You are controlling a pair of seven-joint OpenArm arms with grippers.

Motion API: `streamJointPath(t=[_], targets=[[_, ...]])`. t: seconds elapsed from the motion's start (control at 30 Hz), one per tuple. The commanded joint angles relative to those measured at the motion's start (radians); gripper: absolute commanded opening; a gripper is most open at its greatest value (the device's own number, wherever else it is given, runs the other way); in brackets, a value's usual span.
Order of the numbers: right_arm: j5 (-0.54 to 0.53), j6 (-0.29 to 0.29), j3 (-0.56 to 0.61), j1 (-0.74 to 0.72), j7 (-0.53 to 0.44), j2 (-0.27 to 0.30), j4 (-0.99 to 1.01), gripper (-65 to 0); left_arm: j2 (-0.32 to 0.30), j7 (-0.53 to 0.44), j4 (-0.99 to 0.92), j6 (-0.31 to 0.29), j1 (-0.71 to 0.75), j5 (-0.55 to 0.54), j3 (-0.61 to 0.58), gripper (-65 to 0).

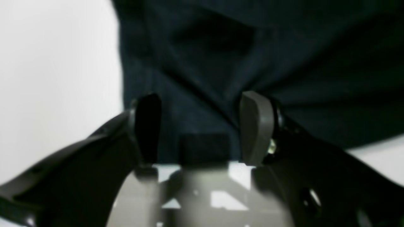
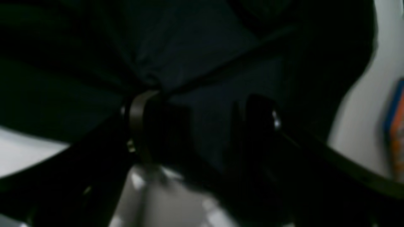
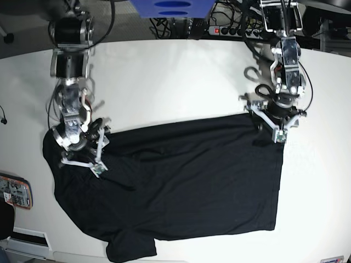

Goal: Fold the T-shirt properly
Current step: 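Pull the shirt back toward the robot with both grippers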

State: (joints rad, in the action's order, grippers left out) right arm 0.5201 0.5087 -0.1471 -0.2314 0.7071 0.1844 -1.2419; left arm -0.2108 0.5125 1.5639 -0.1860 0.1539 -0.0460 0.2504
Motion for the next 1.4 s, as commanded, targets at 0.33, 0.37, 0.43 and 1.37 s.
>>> streamJointPath(t=[0.33,0.37,0.43,1.37], targets=[[-0.015,0.064,-0.039,-0.067,0.085,0.010,0.196,-26.0,-0.012,-0.027,0.019,0.006,0.016,-0.121,0.003,-26.5],[-0.027,0.064,-0.069,-0.064,0.085,0.011,0.196,-26.0,-0.012,-0.027,0.019,0.006,0.020,-0.127,0.003,-26.6],[-0.051,0.066,-0.122,-0.024,0.085,0.011,0.196,-26.0,-0.012,-0.028,0.022,0.006,0.032,-0.127,0.003,-26.7],[-0.065,0.129,-0.343,0.461,0.087,-0.003,-0.306,-26.0,-0.008,-0.188,0.169,0.006,0.235,-0.127,0.183,-26.8]])
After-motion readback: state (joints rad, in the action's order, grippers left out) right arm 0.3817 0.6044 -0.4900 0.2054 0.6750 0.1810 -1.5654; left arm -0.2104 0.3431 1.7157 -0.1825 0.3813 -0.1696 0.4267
